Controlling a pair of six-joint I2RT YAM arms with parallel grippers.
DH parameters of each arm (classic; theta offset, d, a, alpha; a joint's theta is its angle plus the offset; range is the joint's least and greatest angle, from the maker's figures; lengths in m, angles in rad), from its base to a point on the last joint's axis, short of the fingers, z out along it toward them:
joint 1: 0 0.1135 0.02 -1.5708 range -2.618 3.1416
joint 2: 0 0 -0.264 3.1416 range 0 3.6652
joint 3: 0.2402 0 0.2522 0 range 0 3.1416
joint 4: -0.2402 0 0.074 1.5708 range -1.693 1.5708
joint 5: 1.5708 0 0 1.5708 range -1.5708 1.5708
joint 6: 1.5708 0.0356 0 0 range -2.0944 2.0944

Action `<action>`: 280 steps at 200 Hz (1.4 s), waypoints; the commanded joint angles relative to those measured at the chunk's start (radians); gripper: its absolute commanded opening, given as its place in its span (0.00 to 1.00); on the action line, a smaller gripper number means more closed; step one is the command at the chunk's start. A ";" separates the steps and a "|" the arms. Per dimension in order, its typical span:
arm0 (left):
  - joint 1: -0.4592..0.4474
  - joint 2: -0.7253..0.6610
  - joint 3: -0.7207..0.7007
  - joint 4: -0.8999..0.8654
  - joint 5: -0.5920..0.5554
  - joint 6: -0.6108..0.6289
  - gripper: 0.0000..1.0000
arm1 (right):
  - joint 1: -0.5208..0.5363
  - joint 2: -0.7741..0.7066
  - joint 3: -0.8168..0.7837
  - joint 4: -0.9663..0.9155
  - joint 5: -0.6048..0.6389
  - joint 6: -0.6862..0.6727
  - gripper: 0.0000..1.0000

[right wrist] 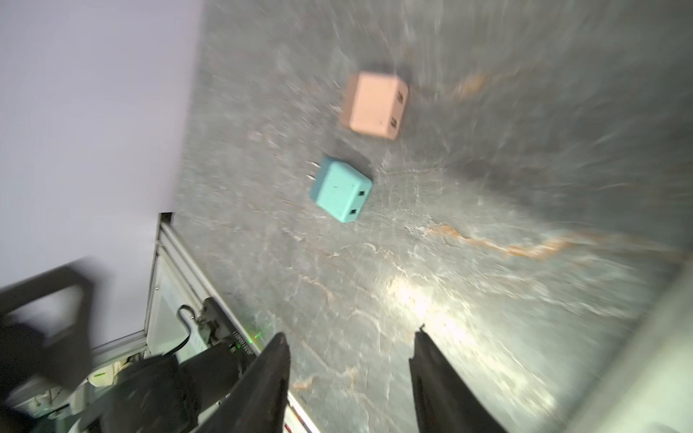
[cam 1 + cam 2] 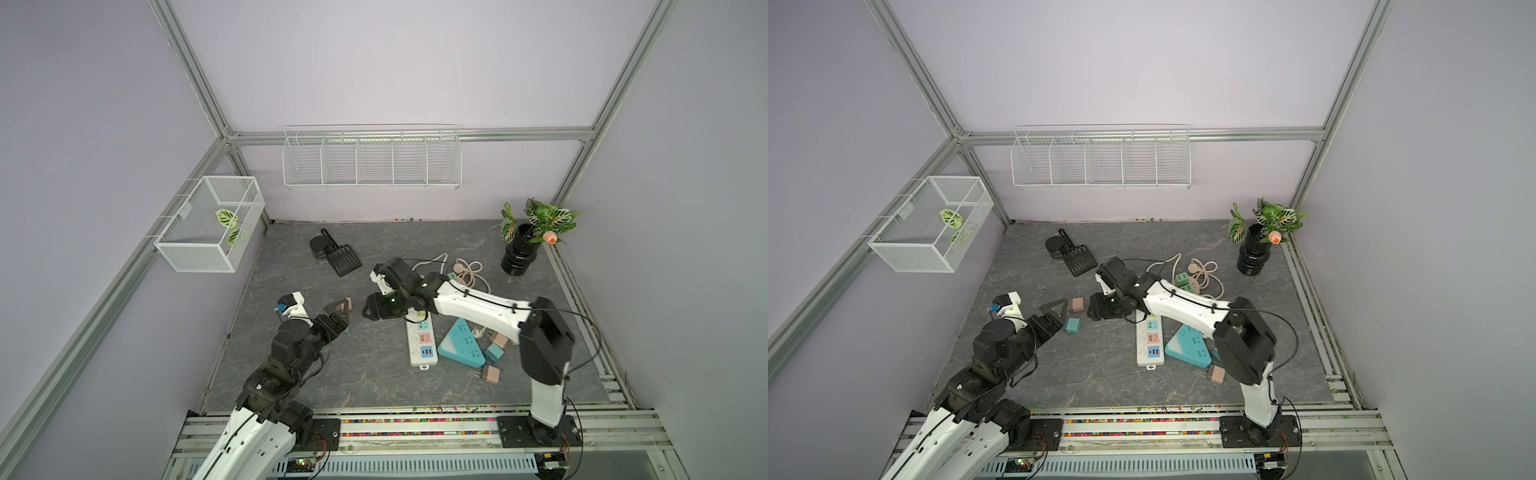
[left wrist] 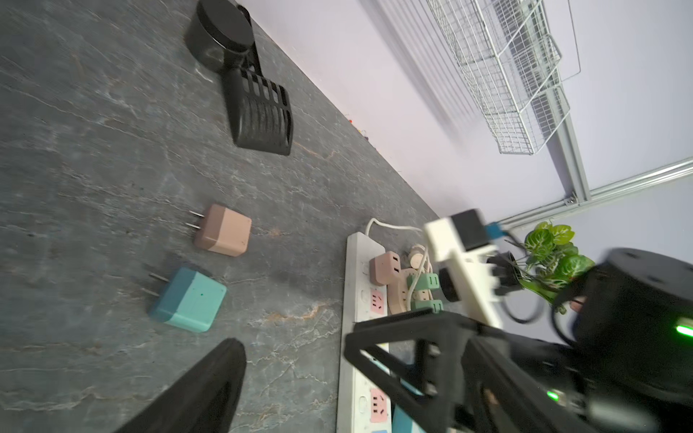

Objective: Pull the plug off the socket
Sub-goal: Place the plug at the center of the board, then remove the plug from the socket.

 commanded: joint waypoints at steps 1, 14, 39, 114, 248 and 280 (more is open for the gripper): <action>0.003 0.047 -0.018 0.122 0.082 -0.029 0.95 | -0.041 -0.137 -0.133 0.025 0.136 -0.087 0.54; 0.003 0.086 -0.018 0.153 0.111 -0.038 0.95 | -0.076 -0.211 -0.207 0.051 0.156 -0.080 0.54; 0.003 0.172 -0.013 0.207 0.163 -0.058 0.95 | -0.144 -0.329 -0.326 0.106 0.206 -0.047 0.54; 0.004 0.428 0.031 0.324 0.329 -0.080 0.94 | -0.253 -0.329 -0.380 0.104 0.142 -0.032 0.55; -0.001 0.900 0.205 0.431 0.575 -0.066 0.91 | -0.266 0.206 0.232 -0.346 0.268 -0.147 0.57; -0.011 1.006 0.260 0.433 0.608 -0.058 0.90 | -0.265 0.293 0.364 -0.432 0.318 -0.164 0.56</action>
